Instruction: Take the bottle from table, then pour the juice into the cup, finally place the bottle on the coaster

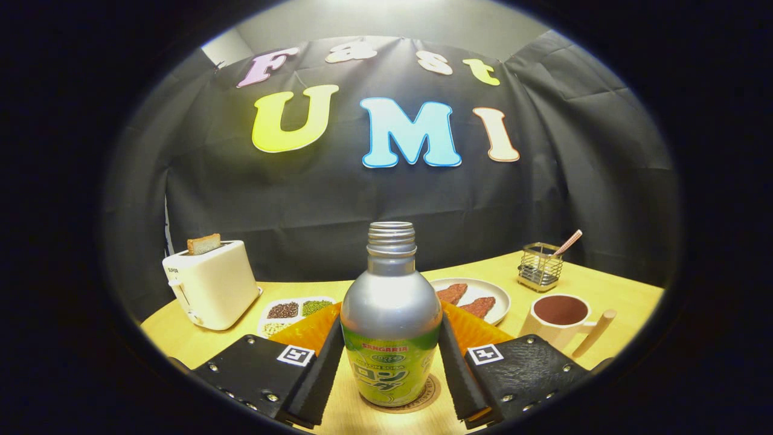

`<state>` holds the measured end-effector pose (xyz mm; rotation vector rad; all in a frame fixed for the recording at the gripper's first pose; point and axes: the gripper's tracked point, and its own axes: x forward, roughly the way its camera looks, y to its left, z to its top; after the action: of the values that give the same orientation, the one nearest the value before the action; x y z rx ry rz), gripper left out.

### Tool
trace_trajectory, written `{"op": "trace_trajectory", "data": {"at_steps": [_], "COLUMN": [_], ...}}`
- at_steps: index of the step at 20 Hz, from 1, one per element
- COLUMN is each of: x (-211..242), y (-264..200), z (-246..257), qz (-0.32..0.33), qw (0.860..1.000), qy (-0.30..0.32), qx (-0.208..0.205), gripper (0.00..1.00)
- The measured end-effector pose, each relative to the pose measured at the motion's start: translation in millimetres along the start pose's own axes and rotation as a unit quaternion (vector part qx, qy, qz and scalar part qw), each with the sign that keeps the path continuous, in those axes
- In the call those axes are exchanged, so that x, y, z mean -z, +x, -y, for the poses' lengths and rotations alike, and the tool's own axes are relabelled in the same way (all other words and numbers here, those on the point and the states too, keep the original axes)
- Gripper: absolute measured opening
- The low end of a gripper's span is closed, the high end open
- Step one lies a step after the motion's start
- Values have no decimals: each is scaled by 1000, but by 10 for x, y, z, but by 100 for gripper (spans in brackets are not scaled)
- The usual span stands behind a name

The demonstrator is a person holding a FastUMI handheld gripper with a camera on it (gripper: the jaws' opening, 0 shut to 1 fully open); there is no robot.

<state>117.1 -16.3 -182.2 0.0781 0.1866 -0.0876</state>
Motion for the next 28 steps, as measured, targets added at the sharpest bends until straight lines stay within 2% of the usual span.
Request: {"op": "trace_trajectory", "data": {"at_steps": [11, 13, 15, 20, 25, 28], "x": [160, 175, 13, -746, -1553, -2033], "y": [130, 115, 31, -344, -757, -995], "z": [61, 80, 79, -19, -119, -151], "qz": [7, 3, 20, 88, 92, 109], "qw": [1000, 1000, 999, 993, 986, 984], "qy": [-25, -23, -38, -76, -137, -129], "qx": [10, 15, 15, -8, -31, -48], "gripper": [78, 80, 99, 97, 97, 96]}}
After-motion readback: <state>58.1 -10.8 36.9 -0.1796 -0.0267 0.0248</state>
